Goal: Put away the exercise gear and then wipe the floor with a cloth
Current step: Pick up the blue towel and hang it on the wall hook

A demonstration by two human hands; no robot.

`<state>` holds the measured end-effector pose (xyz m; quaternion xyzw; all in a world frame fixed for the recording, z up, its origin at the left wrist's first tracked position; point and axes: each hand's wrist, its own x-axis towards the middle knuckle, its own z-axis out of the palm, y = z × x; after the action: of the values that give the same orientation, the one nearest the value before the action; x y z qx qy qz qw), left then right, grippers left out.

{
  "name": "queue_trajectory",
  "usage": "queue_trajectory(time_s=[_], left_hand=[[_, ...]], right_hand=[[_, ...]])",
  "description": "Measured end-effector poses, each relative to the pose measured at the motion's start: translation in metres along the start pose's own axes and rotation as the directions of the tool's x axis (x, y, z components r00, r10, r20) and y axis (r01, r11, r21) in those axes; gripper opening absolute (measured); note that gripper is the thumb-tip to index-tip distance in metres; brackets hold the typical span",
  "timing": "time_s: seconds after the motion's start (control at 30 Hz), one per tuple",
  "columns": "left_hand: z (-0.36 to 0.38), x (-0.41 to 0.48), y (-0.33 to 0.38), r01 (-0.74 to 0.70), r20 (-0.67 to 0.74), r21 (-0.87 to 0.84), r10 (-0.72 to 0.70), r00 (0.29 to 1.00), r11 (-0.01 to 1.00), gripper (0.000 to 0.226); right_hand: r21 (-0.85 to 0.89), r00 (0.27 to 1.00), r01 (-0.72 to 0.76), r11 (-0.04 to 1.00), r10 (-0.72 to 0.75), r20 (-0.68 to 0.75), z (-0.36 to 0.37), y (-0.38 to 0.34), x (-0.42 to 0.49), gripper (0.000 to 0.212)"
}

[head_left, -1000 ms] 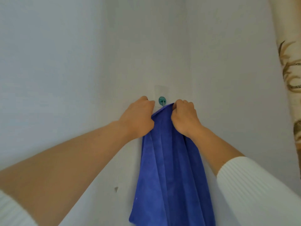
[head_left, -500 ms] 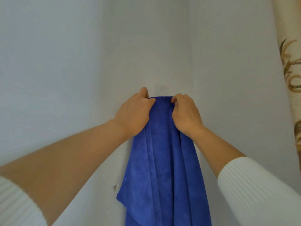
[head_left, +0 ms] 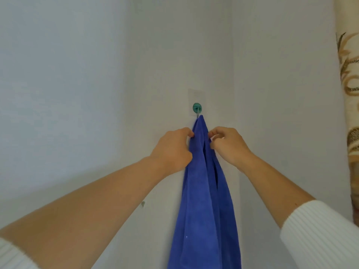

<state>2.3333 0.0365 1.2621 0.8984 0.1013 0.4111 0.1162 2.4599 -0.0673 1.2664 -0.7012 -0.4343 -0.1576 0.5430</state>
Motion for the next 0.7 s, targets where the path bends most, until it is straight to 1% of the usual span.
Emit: queue_trajectory(time_s=[0.07, 0.13, 0.2, 0.23, 0.3, 0.37, 0.47, 0.53, 0.6, 0.7], left_hand=[[0.0, -0.014, -0.01, -0.024, -0.067, 0.048, 0.027, 0.997, 0.999, 0.042], [-0.004, -0.028, -0.019, -0.02, -0.148, 0.1, 0.035, 0.988, 0.995, 0.04], [-0.011, -0.049, -0.029, -0.031, -0.211, 0.195, 0.072, 0.975, 0.98, 0.037], [-0.016, -0.062, -0.035, -0.043, -0.22, 0.244, 0.099, 0.97, 0.969, 0.037], [-0.029, -0.095, -0.05, -0.056, -0.207, 0.333, 0.131, 0.97, 0.941, 0.038], [-0.046, -0.136, -0.068, -0.019, -0.21, 0.375, 0.104, 0.972, 0.927, 0.038], [-0.078, -0.207, -0.101, 0.111, -0.234, 0.389, -0.019, 0.972, 0.914, 0.035], [-0.105, -0.254, -0.121, 0.218, -0.247, 0.424, -0.119, 0.962, 0.879, 0.036], [-0.141, -0.302, -0.139, 0.31, -0.252, 0.487, -0.208, 0.945, 0.817, 0.037], [-0.204, -0.375, -0.162, 0.384, -0.245, 0.607, -0.296, 0.923, 0.696, 0.038]], right_hand=[[-0.086, 0.983, 0.081, 0.993, -0.094, -0.157, 0.008, 0.001, -0.012, 0.026], [-0.179, 0.932, 0.174, 0.968, -0.221, -0.287, 0.018, -0.003, -0.028, 0.024], [-0.237, 0.885, 0.265, 0.935, -0.333, -0.325, 0.034, -0.011, -0.045, 0.023], [-0.235, 0.876, 0.301, 0.924, -0.365, -0.315, 0.046, -0.015, -0.055, 0.023], [-0.176, 0.875, 0.346, 0.922, -0.385, -0.294, 0.072, -0.025, -0.078, 0.025], [-0.103, 0.888, 0.366, 0.925, -0.38, -0.26, 0.104, -0.036, -0.105, 0.027], [-0.008, 0.913, 0.381, 0.924, -0.378, -0.157, 0.159, -0.054, -0.152, 0.027], [0.065, 0.924, 0.382, 0.922, -0.378, -0.061, 0.197, -0.072, -0.184, 0.028], [0.108, 0.917, 0.389, 0.915, -0.395, 0.046, 0.235, -0.1, -0.219, 0.029], [0.156, 0.879, 0.416, 0.896, -0.44, 0.185, 0.285, -0.152, -0.275, 0.032]])
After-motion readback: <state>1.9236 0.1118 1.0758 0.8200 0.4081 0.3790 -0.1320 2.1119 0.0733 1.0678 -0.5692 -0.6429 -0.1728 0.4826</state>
